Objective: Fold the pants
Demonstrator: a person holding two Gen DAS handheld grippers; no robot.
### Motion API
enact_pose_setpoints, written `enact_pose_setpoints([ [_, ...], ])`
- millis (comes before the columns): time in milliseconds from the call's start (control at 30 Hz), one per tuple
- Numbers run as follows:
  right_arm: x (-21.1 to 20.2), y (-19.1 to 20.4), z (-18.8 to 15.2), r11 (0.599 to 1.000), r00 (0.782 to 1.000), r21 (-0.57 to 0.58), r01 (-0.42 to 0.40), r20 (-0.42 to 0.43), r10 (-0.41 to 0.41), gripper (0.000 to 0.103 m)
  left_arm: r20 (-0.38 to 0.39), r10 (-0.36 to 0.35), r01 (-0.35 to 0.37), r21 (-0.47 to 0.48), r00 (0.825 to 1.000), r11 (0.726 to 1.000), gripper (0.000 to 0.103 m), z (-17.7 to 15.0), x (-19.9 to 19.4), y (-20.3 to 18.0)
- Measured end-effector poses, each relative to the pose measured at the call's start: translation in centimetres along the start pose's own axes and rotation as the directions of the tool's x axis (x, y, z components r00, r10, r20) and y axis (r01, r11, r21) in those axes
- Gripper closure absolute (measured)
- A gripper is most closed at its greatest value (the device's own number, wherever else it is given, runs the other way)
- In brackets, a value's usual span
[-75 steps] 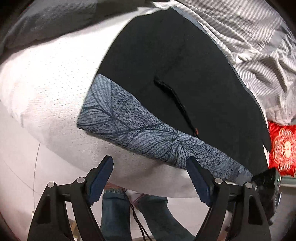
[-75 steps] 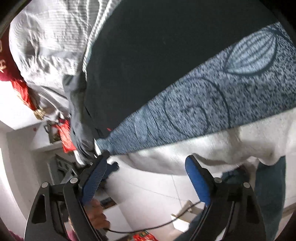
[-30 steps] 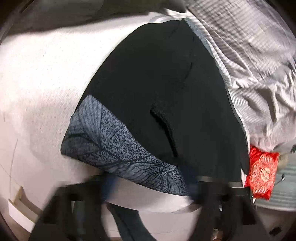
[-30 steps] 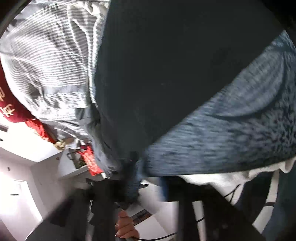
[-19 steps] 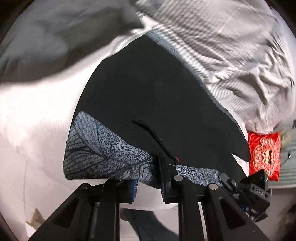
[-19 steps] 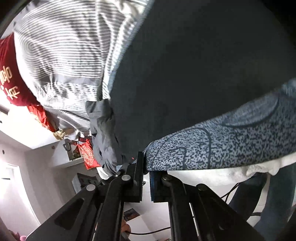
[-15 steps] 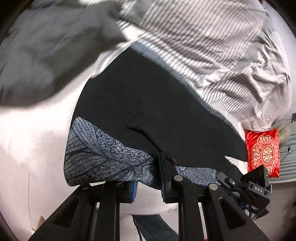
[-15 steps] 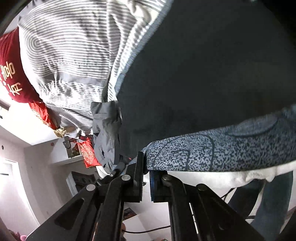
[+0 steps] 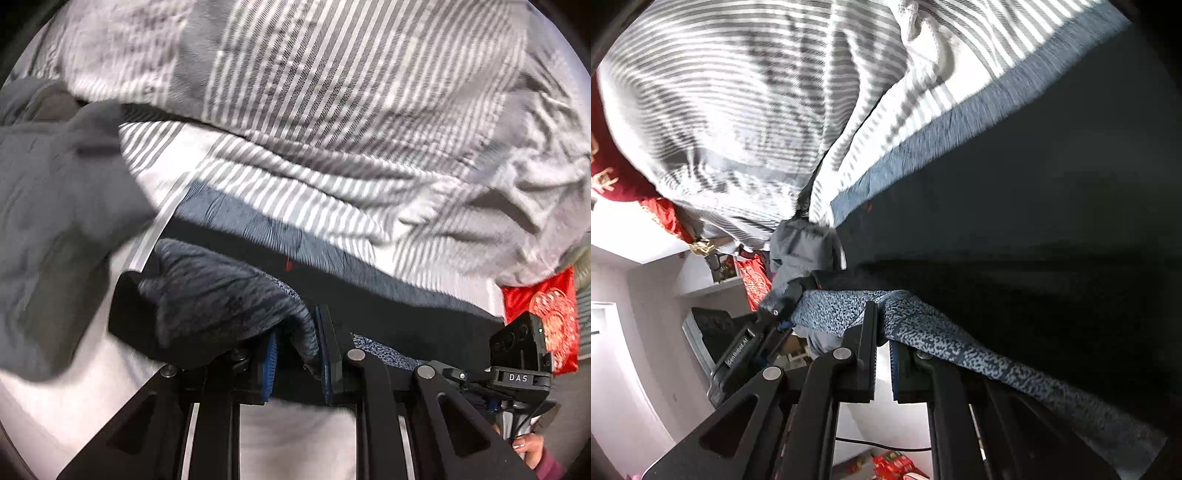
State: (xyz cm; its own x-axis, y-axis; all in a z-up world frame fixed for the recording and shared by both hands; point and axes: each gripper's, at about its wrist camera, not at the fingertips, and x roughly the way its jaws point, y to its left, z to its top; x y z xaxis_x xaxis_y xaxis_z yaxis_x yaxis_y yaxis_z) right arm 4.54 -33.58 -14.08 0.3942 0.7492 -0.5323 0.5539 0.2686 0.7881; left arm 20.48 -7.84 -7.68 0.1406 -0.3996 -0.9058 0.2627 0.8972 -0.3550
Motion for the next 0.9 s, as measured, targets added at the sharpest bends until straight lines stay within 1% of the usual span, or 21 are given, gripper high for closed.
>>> enact_pose_setpoints([
  [67, 0.7, -0.5, 2.8, 1.000, 1.000, 0.019, 0.009, -0.025, -0.008, 0.097, -0.006, 0.024, -0.024, 0.007, 1.000, 1.000, 0.082, 1.2, 1.8, -0.5],
  [200, 2.5, -1.0, 6.9, 0.999, 0.996, 0.006, 0.050, -0.067, -0.050, 0.097, -0.011, 0.087, -0.086, 0.015, 0.996, 0.996, 0.082, 3.2, 5.4, -0.6],
  [333, 4.8, -1.5, 10.5, 0.995, 0.990, -0.027, 0.093, -0.102, -0.096, 0.097, -0.028, 0.164, -0.163, 0.012, 0.986, 0.986, 0.081, 4.3, 8.3, -0.3],
  [400, 5.7, -1.6, 11.6, 0.992, 0.986, -0.054, 0.116, -0.115, -0.122, 0.096, -0.027, 0.188, -0.188, 0.013, 0.982, 0.982, 0.079, 4.7, 9.1, -0.3],
  [467, 6.3, -1.5, 12.2, 0.989, 0.983, -0.078, 0.128, -0.123, -0.137, 0.096, -0.021, 0.210, -0.210, 0.016, 0.977, 0.978, 0.078, 5.0, 9.4, -0.5],
  [567, 6.8, -1.2, 12.9, 0.985, 0.976, -0.093, 0.146, -0.149, -0.158, 0.096, -0.007, 0.238, -0.238, 0.012, 0.971, 0.971, 0.078, 5.6, 8.7, -0.9],
  [633, 6.5, -0.8, 13.0, 0.983, 0.972, -0.100, 0.152, -0.164, -0.167, 0.088, 0.024, 0.251, -0.251, 0.021, 0.968, 0.968, 0.077, 6.0, 7.3, -1.3],
  [667, 6.4, -0.4, 12.9, 0.982, 0.973, -0.109, 0.154, -0.156, -0.170, 0.069, 0.034, 0.257, -0.258, 0.023, 0.966, 0.966, 0.069, 6.1, 6.6, -1.4],
  [700, 5.8, 0.1, 12.9, 0.980, 0.976, -0.124, 0.153, -0.139, -0.170, 0.035, 0.053, 0.270, -0.272, 0.025, 0.961, 0.962, 0.037, 6.0, 5.9, -1.5],
  [733, 5.0, 0.8, 12.9, 0.981, 0.982, -0.139, 0.137, -0.109, -0.153, 0.020, 0.079, 0.285, -0.288, 0.026, 0.955, 0.957, 0.019, 6.0, 5.4, -1.6],
  [767, 4.1, 1.2, 12.8, 0.982, 0.987, -0.143, 0.126, -0.080, -0.139, 0.011, 0.118, 0.304, -0.310, 0.034, 0.945, 0.950, 0.019, 5.7, 4.6, -1.7],
  [833, 2.5, 1.8, 12.5, 0.983, 0.991, -0.146, 0.113, -0.053, -0.121, 0.011, 0.093, 0.315, -0.321, 0.067, 0.945, 0.945, 0.019, 5.2, 4.6, -1.9],
  [900, 1.0, 2.3, 11.5, 0.984, 0.994, -0.154, 0.092, -0.047, -0.100, 0.011, 0.067, 0.341, -0.346, 0.087, 0.938, 0.934, 0.019, 4.3, 5.3, -1.8],
])
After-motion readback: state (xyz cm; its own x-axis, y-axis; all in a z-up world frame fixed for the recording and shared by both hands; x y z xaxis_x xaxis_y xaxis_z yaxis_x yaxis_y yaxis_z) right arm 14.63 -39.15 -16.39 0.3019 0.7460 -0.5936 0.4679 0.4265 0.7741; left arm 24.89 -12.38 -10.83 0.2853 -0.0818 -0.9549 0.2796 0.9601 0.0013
